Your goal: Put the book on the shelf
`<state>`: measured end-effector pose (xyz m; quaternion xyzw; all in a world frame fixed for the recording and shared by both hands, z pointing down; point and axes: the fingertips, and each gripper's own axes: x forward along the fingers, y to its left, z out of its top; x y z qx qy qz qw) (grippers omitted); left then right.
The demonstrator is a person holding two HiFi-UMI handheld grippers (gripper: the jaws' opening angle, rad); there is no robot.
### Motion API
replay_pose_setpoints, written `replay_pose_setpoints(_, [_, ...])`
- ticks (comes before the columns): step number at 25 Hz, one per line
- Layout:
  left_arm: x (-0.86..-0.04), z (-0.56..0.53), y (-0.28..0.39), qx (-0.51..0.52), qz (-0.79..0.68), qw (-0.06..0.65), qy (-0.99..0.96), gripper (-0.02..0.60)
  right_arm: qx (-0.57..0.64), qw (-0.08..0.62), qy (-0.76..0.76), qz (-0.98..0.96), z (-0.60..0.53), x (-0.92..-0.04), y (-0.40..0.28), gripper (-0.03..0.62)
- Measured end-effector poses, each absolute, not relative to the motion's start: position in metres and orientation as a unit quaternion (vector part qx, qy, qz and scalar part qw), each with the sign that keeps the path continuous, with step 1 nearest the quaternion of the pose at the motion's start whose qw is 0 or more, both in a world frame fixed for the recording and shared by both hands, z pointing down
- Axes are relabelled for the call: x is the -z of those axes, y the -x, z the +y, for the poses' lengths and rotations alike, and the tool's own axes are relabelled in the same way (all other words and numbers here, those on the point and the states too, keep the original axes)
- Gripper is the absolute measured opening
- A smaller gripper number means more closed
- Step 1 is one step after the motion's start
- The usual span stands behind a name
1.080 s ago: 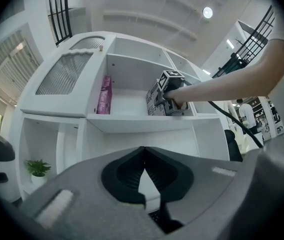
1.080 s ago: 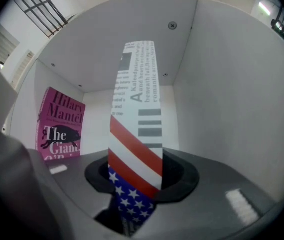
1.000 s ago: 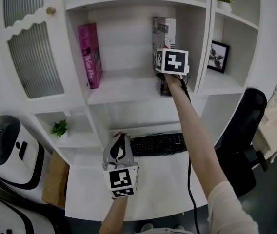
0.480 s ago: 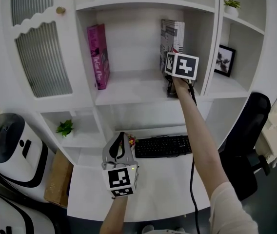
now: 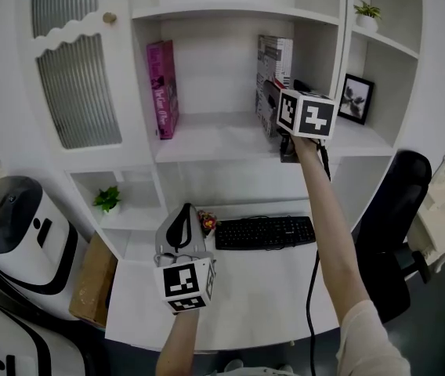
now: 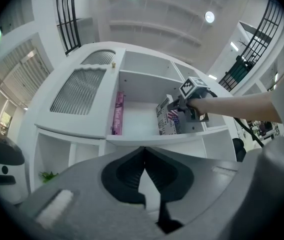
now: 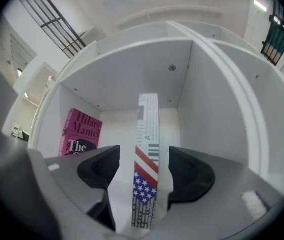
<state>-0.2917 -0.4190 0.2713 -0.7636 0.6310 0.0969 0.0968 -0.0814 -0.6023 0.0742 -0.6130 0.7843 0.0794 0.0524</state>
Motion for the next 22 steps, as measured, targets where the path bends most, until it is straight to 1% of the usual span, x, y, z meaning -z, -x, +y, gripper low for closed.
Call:
replay_pose_setpoints(4, [-0.259,-0.403,0.287,-0.107,0.628,0.107,0.764,-0.002,-0.129,0.047,0.585,0.799,-0.548,-0.071,0.09,0.284])
replay_pose_setpoints(5, [-0.256,-0.397,0.285,-0.108,0.627,0.11,0.764,-0.002,-0.139,0.054,0.581,0.8,-0.531,-0.074,0.09,0.263])
replay_pose_setpoints(7, [-0.251,-0.386,0.28,-0.11,0.625,0.118,0.764,-0.002,-0.162,0.072,0.576,0.798,-0.495,-0.082,0.088,0.189])
replay_pose_setpoints(11, [-0.24,-0.363,0.264,-0.132,0.613,0.148,0.765,-0.002,-0.209,0.096,0.574,0.786,-0.426,-0.109,0.078,0.079])
replay_pose_setpoints(13, [-0.235,-0.35,0.255,-0.138,0.609,0.165,0.764,-0.002,-0.229,0.094,0.574,0.78,-0.4,-0.127,0.074,0.035])
replay_pose_setpoints(15, [-0.237,-0.338,0.245,-0.136,0.609,0.177,0.761,-0.002,-0.242,0.091,0.571,0.779,-0.376,-0.147,0.069,0.006])
replay_pose_setpoints(19, [-0.254,-0.317,0.236,-0.128,0.615,0.175,0.758,-0.002,-0.26,0.089,0.57,0.775,-0.33,-0.188,0.059,0.0])
replay_pose_setpoints(22, [-0.264,-0.307,0.235,-0.142,0.619,0.161,0.755,-0.002,-0.244,0.117,0.571,0.775,-0.303,-0.211,0.053,0.0])
